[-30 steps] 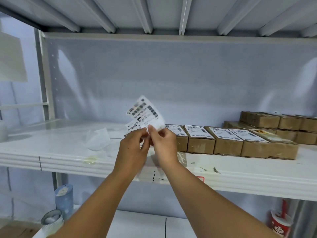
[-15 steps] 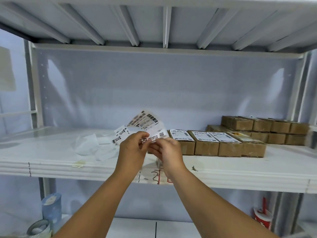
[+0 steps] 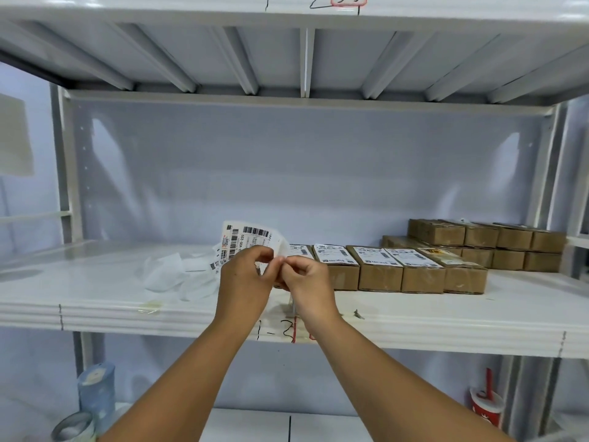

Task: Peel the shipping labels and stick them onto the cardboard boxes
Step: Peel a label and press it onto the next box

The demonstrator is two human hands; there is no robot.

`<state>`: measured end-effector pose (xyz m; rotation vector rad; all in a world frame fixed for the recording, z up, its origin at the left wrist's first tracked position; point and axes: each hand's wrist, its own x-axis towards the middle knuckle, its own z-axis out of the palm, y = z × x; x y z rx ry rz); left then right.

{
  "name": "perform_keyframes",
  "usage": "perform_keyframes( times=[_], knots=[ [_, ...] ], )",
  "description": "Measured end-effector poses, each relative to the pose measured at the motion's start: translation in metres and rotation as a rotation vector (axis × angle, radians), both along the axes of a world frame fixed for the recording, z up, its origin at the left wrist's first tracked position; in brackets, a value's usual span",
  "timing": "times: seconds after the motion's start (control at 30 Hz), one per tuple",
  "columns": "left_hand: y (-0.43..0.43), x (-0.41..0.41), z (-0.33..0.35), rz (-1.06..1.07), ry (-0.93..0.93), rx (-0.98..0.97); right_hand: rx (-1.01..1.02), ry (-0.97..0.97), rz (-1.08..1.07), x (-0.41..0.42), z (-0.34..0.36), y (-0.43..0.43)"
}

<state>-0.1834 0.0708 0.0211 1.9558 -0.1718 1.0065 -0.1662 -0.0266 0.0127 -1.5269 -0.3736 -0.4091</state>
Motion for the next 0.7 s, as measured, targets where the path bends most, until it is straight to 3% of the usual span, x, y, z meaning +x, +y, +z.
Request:
perform_keyframes(
  times=[0.27, 0.43, 0.7],
  knots=[
    [0.012, 0.008, 0.005, -0.044, 0.125, -0.369, -0.132, 0.016, -0.140, 0.002, 0.003, 0.007],
    [0.040, 0.009, 0.005, -0.129, 0.149, -0.699, -0.027, 0.060, -0.245, 0.013, 0.002, -0.006],
    [0.082, 0.013, 0.003, -0.073, 0.038, -0.897, 0.074, 0.095, -0.500, 0.039, -0.002, -0.015]
  ],
)
